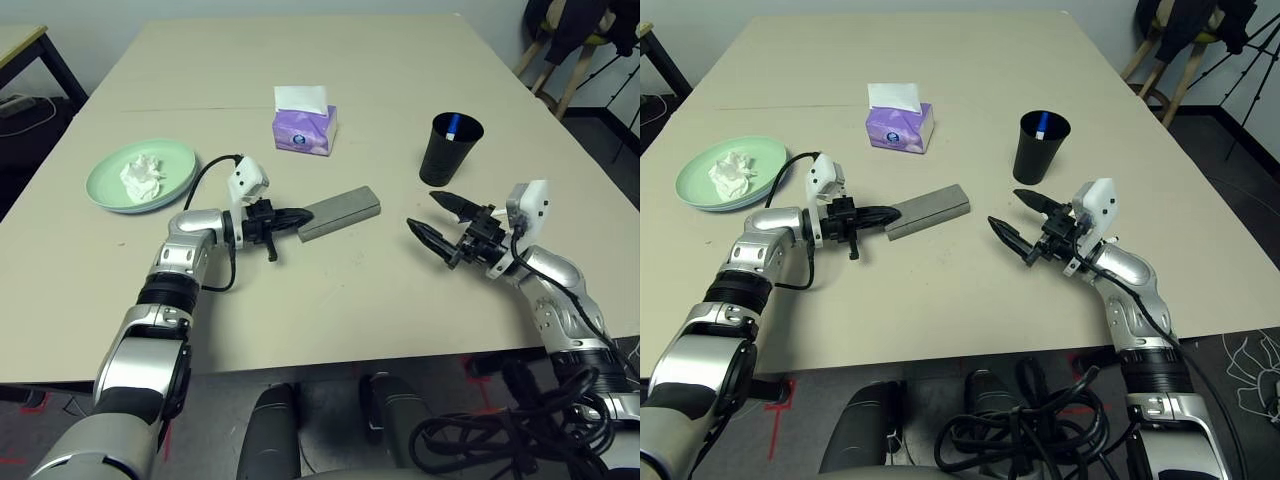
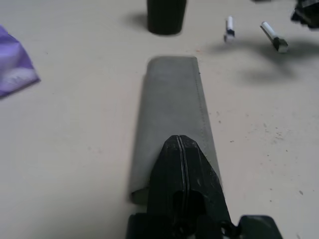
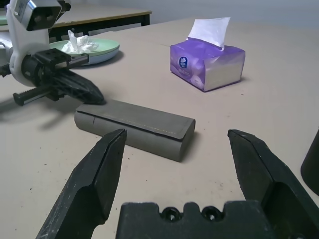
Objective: Organize and tidy the items on the table.
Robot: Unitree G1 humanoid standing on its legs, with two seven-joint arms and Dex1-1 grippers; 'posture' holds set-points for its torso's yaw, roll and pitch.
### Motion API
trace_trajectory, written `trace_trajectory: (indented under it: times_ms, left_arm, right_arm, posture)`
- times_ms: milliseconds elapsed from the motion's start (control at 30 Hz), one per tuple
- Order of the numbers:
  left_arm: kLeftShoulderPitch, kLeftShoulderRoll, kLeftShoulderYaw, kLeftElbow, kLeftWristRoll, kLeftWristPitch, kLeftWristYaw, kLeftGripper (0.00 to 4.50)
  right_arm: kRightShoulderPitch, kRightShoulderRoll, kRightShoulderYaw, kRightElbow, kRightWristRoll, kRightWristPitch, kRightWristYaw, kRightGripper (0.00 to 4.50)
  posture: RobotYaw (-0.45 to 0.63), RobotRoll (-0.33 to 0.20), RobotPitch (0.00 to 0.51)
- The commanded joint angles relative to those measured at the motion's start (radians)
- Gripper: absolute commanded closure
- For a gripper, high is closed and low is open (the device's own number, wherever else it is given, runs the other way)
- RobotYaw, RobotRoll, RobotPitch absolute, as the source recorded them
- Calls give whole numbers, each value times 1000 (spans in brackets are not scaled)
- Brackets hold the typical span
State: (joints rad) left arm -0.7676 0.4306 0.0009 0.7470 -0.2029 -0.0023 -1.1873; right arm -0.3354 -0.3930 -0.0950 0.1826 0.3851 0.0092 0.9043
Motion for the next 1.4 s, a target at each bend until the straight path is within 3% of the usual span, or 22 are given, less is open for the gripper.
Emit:
trace_trajectory:
  times_ms: [33, 133, 333, 467, 600, 767, 1000, 1400]
  left_arm:
    - [-56, -16, 55, -74, -88, 45, -9, 4458]
    - [-43, -6, 39, -163, -116, 125, -47, 3848]
    - [63, -8, -14, -368, -149, 222, -91, 1570]
    - [114, -3, -60, -428, -132, 212, -115, 55]
    - [139, 10, -101, -440, -117, 188, -153, 21]
    - [142, 10, -128, -414, -107, 139, -172, 21]
    - [148, -6, -132, -390, -109, 61, -177, 21]
    - [182, -9, -118, -439, -142, 73, -155, 21]
  right_arm:
    - [-9, -16, -8, 26, 4, 3, 9, 0]
    - [-21, -28, -11, 44, 16, 40, 21, 0]
    - [-67, -85, -32, 69, 50, 126, 50, 0]
    - [-88, -200, 3, 97, 4, 105, 159, 0]
    - [-165, -373, 106, 197, -137, -19, 334, 0]
    - [-344, -497, 241, 376, -315, -187, 500, 0]
    - [-564, -510, 387, 592, -500, -414, 625, 0]
    - [-695, -481, 542, 715, -652, -635, 710, 0]
  posture:
    - [11, 0, 109]
    - [17, 0, 112]
    - [12, 0, 115]
    - [6, 0, 122]
    - [-17, 0, 132]
    - [-36, 0, 143]
    - [-31, 0, 164]
    - [5, 0, 192]
